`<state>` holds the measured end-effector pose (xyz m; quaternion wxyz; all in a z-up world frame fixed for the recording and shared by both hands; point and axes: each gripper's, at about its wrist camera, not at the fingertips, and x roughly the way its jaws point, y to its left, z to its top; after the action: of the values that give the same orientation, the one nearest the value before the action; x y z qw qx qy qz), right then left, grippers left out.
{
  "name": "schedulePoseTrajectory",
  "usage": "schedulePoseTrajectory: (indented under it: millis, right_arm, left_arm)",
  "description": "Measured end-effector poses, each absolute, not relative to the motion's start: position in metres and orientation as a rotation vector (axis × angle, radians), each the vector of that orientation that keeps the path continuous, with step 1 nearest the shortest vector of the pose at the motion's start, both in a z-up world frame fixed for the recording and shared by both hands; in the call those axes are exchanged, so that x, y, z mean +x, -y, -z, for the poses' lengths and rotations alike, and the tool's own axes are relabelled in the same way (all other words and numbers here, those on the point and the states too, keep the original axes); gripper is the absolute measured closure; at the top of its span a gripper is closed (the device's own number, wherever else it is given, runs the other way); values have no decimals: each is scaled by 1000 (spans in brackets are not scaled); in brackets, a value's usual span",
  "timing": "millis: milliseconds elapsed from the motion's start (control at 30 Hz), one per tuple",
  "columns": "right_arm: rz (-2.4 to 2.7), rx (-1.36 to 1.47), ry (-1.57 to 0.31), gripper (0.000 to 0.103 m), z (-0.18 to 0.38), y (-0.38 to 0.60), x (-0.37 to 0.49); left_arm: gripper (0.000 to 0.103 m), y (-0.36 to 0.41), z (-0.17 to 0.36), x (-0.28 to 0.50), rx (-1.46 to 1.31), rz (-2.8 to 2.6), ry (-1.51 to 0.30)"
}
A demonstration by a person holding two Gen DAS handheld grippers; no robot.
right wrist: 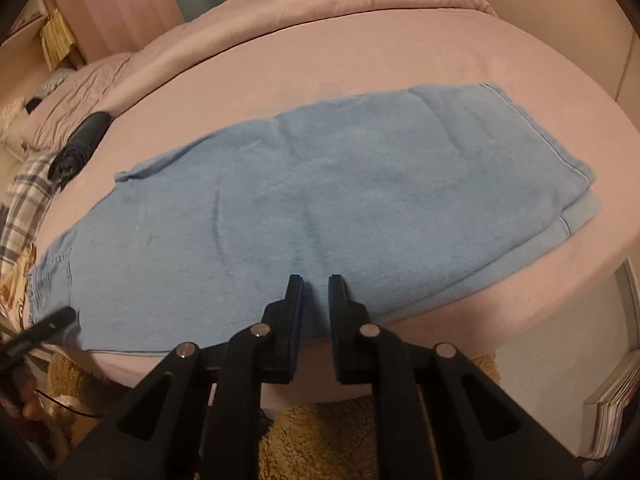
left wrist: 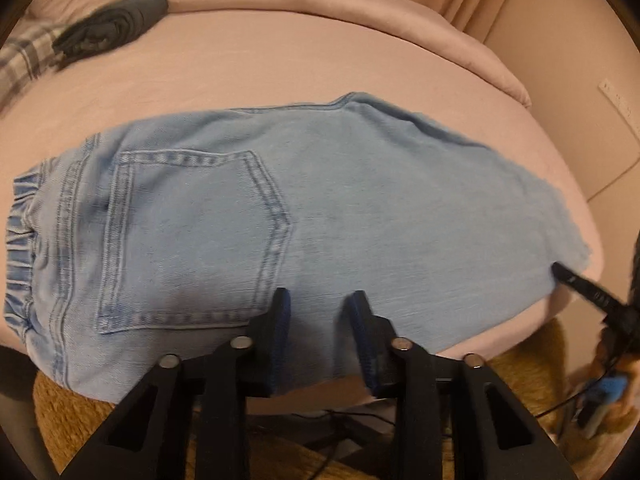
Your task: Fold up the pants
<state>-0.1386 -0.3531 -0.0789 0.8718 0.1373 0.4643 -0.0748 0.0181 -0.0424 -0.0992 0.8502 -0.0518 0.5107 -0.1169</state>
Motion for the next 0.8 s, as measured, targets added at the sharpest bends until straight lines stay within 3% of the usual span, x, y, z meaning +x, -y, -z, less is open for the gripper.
schedulePoseTrajectory:
  millis: [800]
  right_arm:
    - [190,340,-946,100,84,379,-148]
  left_arm:
    - [72,53,84,27,-49,290,-1117]
